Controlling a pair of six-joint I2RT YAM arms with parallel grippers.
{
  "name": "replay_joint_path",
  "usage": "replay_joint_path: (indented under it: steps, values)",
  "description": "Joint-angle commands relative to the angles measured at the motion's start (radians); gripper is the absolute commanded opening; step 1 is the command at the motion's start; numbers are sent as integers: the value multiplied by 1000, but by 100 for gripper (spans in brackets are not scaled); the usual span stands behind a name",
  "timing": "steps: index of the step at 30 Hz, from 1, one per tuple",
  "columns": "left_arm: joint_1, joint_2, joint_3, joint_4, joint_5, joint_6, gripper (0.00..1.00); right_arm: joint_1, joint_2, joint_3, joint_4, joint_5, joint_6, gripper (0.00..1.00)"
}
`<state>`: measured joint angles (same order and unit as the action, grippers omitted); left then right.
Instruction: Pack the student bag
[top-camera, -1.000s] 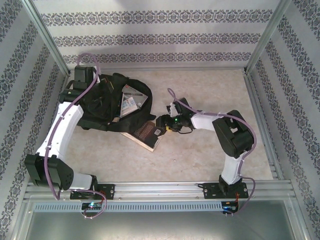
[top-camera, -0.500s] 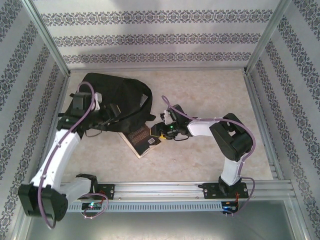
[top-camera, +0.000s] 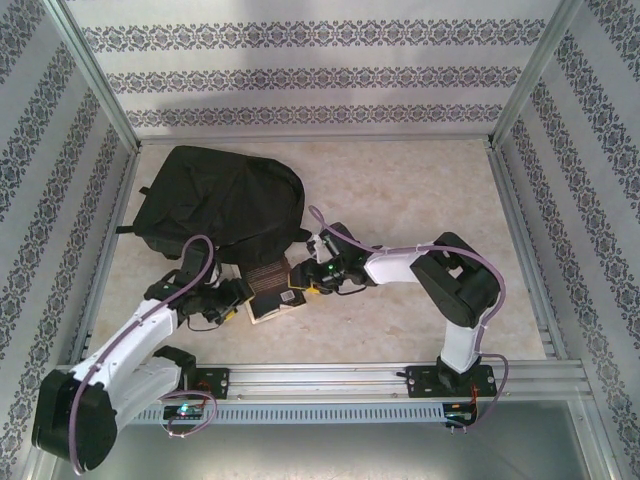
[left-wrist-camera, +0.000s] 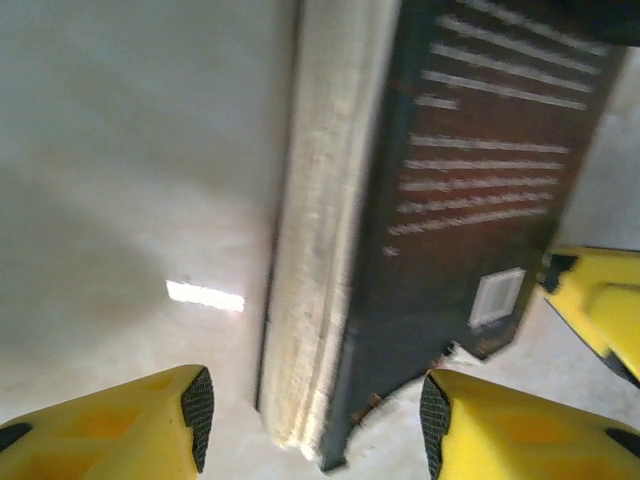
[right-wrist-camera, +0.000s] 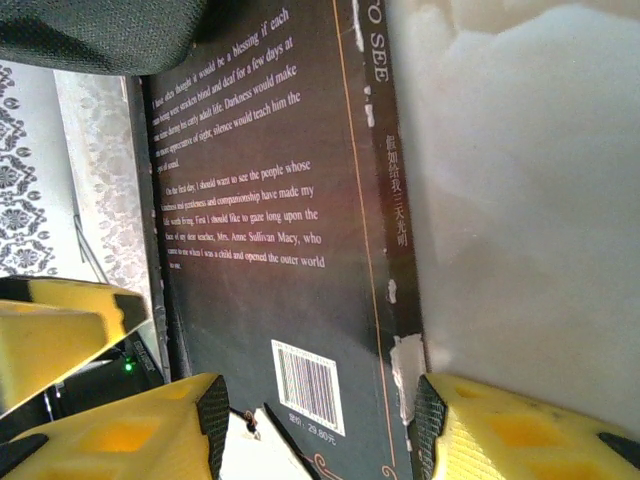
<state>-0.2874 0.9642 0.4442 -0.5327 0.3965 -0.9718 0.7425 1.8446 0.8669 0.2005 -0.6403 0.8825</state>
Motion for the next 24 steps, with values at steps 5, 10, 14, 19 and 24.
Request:
replay_joint_path:
  steps: [5,10,14,19,24]
  values:
    - [-10,65,-45,188,-50,11,57,49,36,-15,46,11,33,53]
    - [-17,115,-57,324,18,36,52,58,54,-12,62,13,44,51]
    - [-25,170,-63,409,91,25,43,58,73,-14,84,10,53,48]
    - [-33,131,-52,429,130,16,29,58,96,-22,122,4,74,46]
    - [-40,17,-20,342,99,33,24,58,111,-25,136,5,83,45]
